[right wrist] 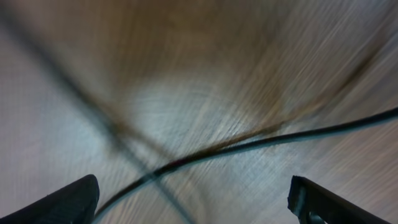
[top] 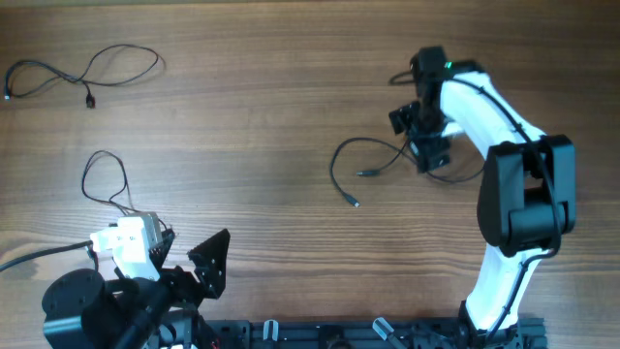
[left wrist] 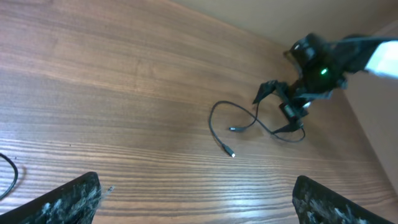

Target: Untangle cables

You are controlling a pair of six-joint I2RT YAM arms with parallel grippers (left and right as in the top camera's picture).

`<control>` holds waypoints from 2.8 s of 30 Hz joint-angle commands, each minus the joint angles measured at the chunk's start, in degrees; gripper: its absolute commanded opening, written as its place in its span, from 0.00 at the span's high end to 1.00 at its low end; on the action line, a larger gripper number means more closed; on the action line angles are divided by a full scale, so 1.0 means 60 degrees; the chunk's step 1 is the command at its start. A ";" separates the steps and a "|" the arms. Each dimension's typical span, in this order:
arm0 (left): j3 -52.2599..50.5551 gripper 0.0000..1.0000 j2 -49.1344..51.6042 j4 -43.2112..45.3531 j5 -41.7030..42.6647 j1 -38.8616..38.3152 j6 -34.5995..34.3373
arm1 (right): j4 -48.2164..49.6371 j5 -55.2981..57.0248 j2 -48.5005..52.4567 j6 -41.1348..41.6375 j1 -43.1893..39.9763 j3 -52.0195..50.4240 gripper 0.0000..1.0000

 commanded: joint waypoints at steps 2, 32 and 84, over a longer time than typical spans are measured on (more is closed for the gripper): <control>-0.0025 0.00 -0.0040 0.0029 0.0080 -0.0051 -0.0047 | 0.1096 -0.0681 0.0127 0.2310 0.0076 -0.1297 0.11; -0.0025 0.00 -0.0040 0.0029 0.0080 -0.0051 -0.0047 | 0.4907 -0.0444 -0.1027 -1.2856 0.4674 -0.0659 0.00; -0.0018 0.00 0.7639 0.0718 -0.5497 -0.1763 -0.8138 | 0.2568 -0.1508 -0.6590 -0.8943 0.0306 -0.0667 0.00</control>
